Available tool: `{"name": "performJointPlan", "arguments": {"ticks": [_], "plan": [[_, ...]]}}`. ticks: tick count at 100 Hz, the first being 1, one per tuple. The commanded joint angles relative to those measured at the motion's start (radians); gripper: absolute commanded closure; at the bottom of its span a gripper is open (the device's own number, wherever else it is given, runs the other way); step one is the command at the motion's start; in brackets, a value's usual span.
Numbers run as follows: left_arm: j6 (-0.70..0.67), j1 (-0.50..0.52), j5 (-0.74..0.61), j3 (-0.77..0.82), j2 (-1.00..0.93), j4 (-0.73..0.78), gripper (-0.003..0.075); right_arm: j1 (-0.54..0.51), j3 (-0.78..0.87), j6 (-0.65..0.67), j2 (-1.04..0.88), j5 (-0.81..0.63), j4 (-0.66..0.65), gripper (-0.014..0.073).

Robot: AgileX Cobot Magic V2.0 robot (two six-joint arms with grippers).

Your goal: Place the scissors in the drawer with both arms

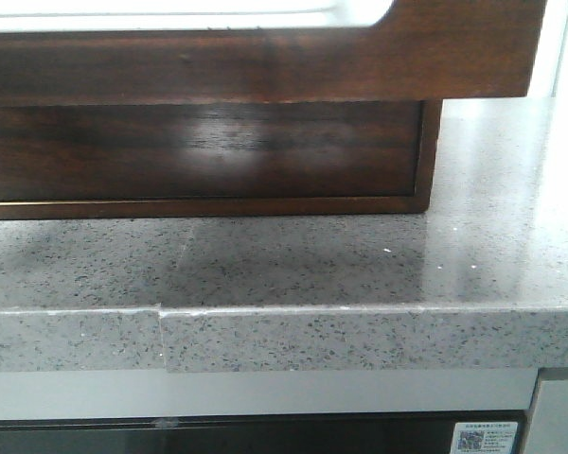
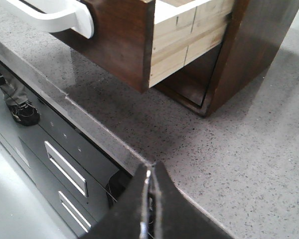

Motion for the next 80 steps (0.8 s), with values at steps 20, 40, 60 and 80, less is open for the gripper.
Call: {"name": "performJointPlan", "arguments": {"ticks": [20, 40, 60, 80], "plan": [[-0.009, -0.009, 0.056, -0.036, -0.079, -0.028, 0.0742, -0.002, -0.024, -0.002, 0.012, -0.08, -0.017, 0.0655], [0.001, -0.009, 0.154, -0.036, -0.141, -0.094, 0.0742, -0.002, -0.024, -0.002, 0.012, -0.08, -0.017, 0.0655], [0.001, -0.009, 0.177, -0.036, -0.159, -0.12, 0.0742, -0.002, -0.024, -0.002, 0.012, -0.08, -0.017, 0.0655], [0.001, -0.009, 0.177, -0.036, -0.159, -0.131, 0.0742, -0.002, -0.024, -0.002, 0.012, -0.08, -0.017, 0.0655]]}}
